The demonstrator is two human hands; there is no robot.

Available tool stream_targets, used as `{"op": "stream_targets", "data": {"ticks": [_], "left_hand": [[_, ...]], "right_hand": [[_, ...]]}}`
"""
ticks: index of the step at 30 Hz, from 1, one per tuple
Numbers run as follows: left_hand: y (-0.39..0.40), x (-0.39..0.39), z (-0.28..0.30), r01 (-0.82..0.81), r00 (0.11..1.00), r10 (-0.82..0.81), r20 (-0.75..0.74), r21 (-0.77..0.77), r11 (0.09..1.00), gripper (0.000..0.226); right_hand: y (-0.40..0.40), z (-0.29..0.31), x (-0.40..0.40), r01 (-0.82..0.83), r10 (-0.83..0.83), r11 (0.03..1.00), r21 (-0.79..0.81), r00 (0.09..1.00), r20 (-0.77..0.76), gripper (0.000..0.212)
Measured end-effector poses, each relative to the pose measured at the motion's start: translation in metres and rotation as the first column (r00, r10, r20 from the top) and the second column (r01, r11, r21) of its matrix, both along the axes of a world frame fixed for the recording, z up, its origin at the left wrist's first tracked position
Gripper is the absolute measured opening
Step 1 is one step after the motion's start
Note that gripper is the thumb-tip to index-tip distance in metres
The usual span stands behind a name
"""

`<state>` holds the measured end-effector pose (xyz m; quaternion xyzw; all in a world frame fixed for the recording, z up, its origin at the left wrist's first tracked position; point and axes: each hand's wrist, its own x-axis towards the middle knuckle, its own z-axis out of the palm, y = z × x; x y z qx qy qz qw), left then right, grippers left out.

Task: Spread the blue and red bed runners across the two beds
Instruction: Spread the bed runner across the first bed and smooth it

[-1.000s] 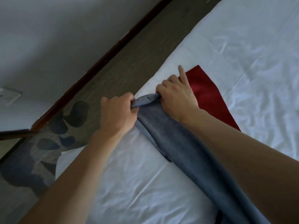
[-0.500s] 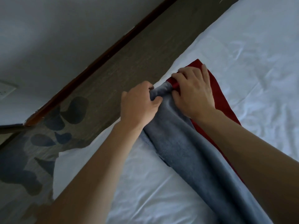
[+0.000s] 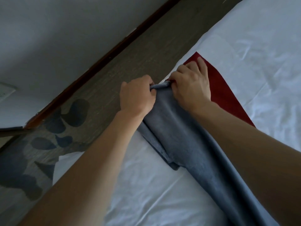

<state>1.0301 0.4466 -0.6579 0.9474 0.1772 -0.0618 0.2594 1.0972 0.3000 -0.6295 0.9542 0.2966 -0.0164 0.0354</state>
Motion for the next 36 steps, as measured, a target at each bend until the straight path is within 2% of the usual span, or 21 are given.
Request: {"op": "stream_targets", "data": {"ticks": [4,8,10,14,16,19,24,27,30,36], "left_hand": [[0.001,0.002,0.003,-0.023,1.000,0.024,0.020,-0.019,1.000,0.014],[0.003,-0.025,0.011,-0.051,0.995,0.054,0.081,-0.046,0.998,0.025],[0.005,-0.046,0.021,-0.074,0.996,0.077,0.043,-0.068,0.995,0.025],[0.002,-0.085,0.034,-0.158,0.980,0.142,-0.143,-0.112,0.981,0.033],[-0.006,-0.104,0.038,-0.195,0.967,0.167,-0.194,-0.136,0.971,0.036],[-0.018,-0.127,0.045,-0.198,0.969,0.163,-0.187,-0.186,0.962,0.040],[-0.030,-0.137,0.048,-0.246,0.968,0.210,-0.140,-0.348,0.905,0.038],[-0.035,-0.131,0.050,-0.215,0.976,0.205,-0.070,-0.414,0.884,0.034],[-0.030,-0.124,0.051,-0.169,0.985,0.166,-0.043,-0.416,0.894,0.027],[0.037,-0.106,0.049,-0.135,0.991,0.124,-0.055,-0.278,0.951,0.018]], "right_hand": [[0.006,0.005,0.009,0.029,-0.027,0.999,-0.034,0.999,0.044,0.023],[0.002,0.018,-0.024,0.052,-0.062,0.991,0.125,0.995,0.074,0.031],[0.000,0.033,-0.051,0.034,-0.056,0.975,0.219,0.994,0.096,0.030],[-0.011,0.052,-0.119,-0.023,-0.008,0.937,0.348,0.996,0.088,0.013],[-0.018,0.052,-0.154,-0.031,0.031,0.937,0.347,0.999,0.004,0.017],[-0.028,0.044,-0.189,-0.045,0.066,0.967,0.249,0.995,-0.079,0.020],[-0.033,0.033,-0.197,0.012,-0.005,0.988,0.154,0.999,-0.043,0.015],[-0.027,0.030,-0.191,0.072,-0.074,0.984,0.163,0.997,0.003,0.011],[-0.019,0.026,-0.187,0.129,-0.133,0.969,0.210,0.991,0.007,0.014],[0.037,0.030,-0.176,0.158,-0.173,0.949,0.274,0.985,0.030,0.027]]}}
